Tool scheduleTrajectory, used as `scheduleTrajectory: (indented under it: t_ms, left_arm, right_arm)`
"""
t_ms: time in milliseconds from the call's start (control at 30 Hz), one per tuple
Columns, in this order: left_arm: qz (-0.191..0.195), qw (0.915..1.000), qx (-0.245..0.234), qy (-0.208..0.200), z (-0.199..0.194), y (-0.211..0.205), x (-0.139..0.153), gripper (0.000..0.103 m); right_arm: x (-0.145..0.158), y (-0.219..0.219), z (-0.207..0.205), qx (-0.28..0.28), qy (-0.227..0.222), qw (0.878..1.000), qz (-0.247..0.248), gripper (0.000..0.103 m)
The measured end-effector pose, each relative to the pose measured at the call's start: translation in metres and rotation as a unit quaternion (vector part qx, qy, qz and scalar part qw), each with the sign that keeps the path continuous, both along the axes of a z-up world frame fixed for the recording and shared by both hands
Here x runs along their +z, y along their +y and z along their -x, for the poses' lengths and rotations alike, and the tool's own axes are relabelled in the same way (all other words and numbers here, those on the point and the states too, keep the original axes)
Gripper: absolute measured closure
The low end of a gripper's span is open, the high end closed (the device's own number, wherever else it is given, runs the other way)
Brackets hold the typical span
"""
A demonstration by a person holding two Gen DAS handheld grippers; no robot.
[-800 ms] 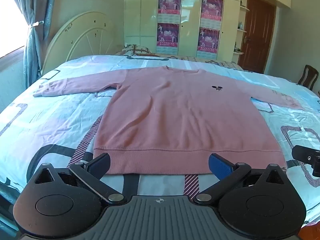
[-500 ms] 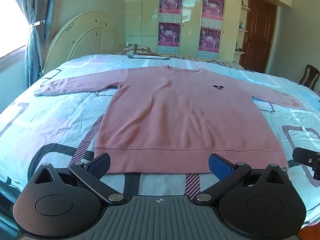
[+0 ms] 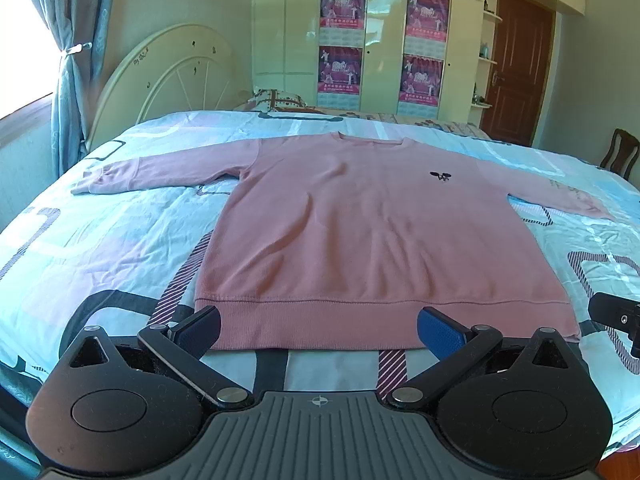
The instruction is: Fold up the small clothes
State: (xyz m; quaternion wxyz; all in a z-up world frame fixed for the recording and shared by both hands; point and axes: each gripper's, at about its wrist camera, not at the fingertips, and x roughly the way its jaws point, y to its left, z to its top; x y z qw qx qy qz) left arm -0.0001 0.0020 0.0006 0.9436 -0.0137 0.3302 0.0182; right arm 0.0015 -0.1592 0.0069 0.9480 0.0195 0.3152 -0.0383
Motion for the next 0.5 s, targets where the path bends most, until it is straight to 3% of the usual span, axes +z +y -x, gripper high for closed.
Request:
scheduleTrajectory:
  t_ms: [500]
  left_arm:
    - [0.002, 1.0000, 0.005, -0.001, 0.0000, 0.0015, 0.0010, 0.000]
  right_arm:
    - [-0.0011, 0.0023, -0.0039, 0.001, 0.002, 1.000, -0.002, 0.000]
